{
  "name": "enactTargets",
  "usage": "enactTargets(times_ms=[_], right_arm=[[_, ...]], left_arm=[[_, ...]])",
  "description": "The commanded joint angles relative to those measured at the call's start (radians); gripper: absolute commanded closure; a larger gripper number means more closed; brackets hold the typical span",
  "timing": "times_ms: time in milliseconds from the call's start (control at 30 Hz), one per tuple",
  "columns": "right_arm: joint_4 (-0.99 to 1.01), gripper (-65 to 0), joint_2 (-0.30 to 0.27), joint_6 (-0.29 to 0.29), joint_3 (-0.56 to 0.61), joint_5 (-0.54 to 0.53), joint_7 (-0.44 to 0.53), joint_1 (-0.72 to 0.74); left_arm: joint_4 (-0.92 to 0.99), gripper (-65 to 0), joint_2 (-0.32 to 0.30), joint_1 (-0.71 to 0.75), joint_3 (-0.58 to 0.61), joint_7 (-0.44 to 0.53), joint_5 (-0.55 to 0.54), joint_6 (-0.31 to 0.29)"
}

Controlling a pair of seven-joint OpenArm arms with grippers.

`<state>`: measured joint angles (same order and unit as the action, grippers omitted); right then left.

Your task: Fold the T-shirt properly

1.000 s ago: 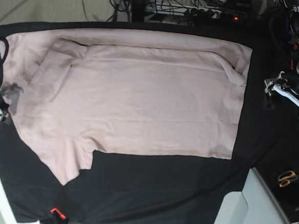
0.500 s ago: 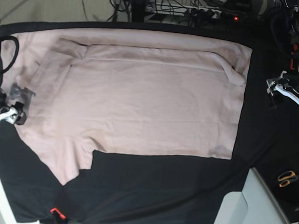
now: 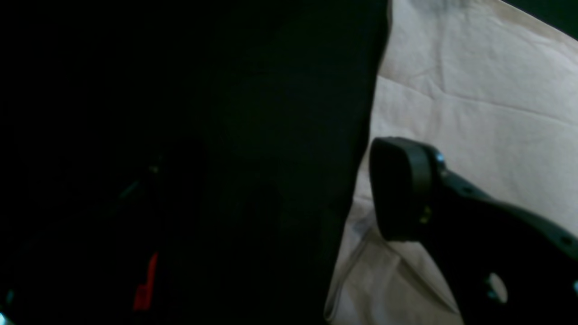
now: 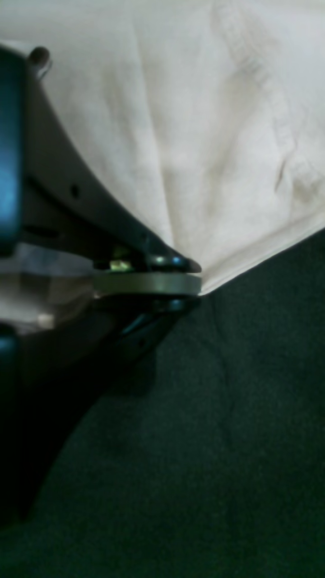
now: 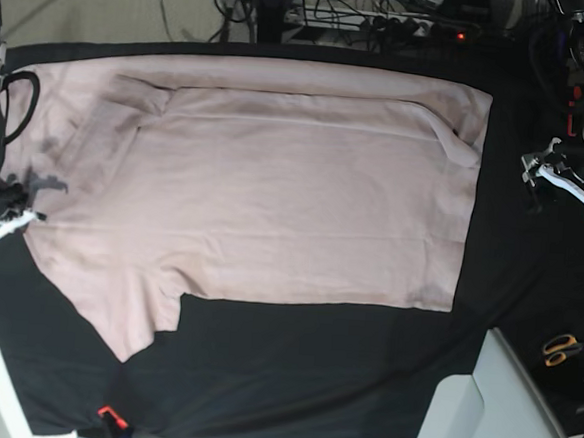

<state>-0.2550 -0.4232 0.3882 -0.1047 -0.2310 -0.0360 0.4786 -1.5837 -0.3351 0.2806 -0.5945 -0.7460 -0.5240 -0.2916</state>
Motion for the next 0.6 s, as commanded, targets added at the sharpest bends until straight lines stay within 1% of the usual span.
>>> enactTargets(times_ms=[0, 33, 133, 267, 400, 567], right_arm=[[-0.010, -1.4, -0.016, -0.008, 0.000, -0.001, 0.005, 0.021], [-0.010, 0.0, -0.016, -0.008, 0.001, -0.001, 0.005, 0.021], [-0.014, 0.0, -0.016, -0.008, 0.001, -0.001, 0.005, 0.021], [-0.089, 0.0, -0.016, -0.010, -0.003, -0.001, -0.006, 0.006], [-0.174, 0.0, -0.018, -0.007, -0.005, -0.001, -0.112, -0.002], [-0.304, 0.0, -0.018, -0.007, -0.008, -0.005, -0.207, -0.059]], left_arm=[[-0.014, -54.1, -0.019, -0.007, -0.002, 0.021, -0.008, -0.005], [-0.014, -54.1, -0.019, -0.008, -0.002, 0.021, -0.008, -0.005], [-0.014, -54.1, -0.019, -0.008, -0.002, 0.021, -0.008, -0.005], [-0.014, -54.1, -0.017, -0.008, 0.000, 0.021, -0.008, -0.005], [-0.014, -54.1, -0.017, -0.008, 0.000, 0.021, -0.008, -0.005], [-0.014, -54.1, -0.015, -0.008, 0.000, 0.021, -0.008, -0.005]])
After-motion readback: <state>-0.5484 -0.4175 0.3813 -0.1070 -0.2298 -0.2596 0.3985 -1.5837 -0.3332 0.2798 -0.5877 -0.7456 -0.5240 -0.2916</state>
